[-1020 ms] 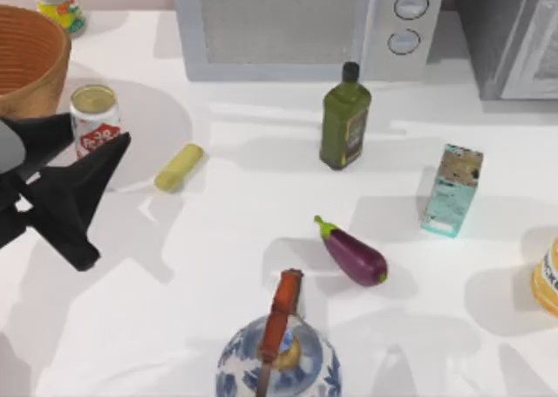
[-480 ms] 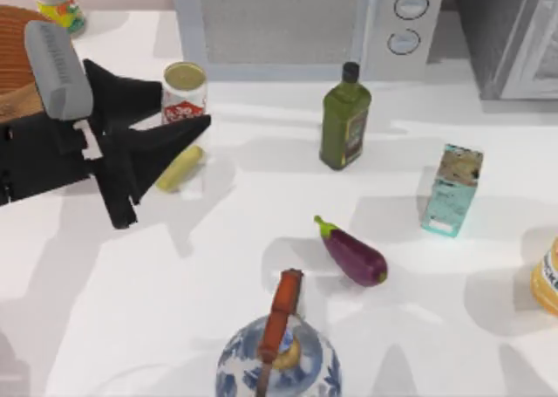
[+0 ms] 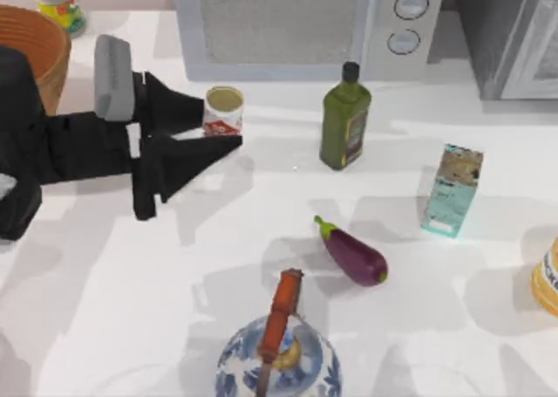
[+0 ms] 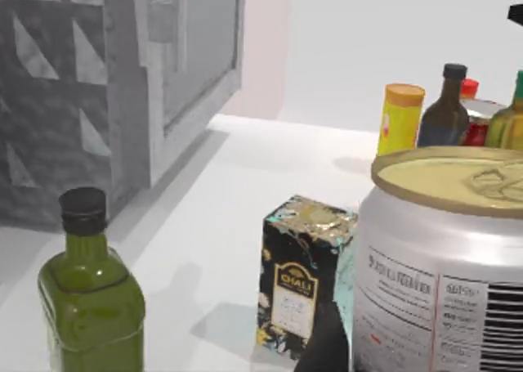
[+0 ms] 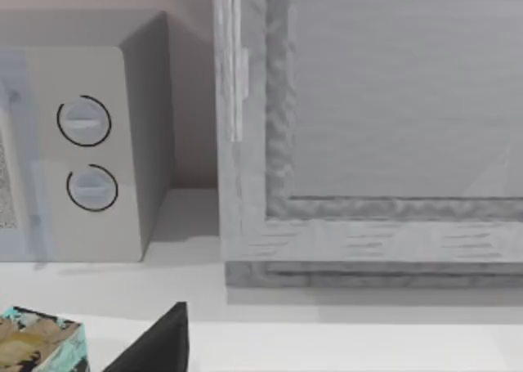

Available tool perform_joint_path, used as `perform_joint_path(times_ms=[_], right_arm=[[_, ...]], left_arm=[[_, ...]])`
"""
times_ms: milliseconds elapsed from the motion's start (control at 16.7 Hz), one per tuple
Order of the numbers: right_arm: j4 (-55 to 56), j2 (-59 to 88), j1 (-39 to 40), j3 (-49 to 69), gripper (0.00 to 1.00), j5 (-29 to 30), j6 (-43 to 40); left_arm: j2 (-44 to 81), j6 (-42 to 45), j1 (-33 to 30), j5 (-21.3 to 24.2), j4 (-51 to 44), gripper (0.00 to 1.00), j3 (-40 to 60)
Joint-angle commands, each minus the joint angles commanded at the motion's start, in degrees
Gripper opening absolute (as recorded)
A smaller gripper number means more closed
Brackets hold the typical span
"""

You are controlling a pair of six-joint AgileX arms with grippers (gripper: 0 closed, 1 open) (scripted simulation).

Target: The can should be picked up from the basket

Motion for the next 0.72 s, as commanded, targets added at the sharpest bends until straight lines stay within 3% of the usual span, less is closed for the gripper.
perform_joint_path(times_ms=[720], right_arm=[[0.0,0.0,0.0,0.0,1.0,0.0,0.0]], left_arm=[[37.4,2.62,4.11,13.83,23.11,0.0,13.97]])
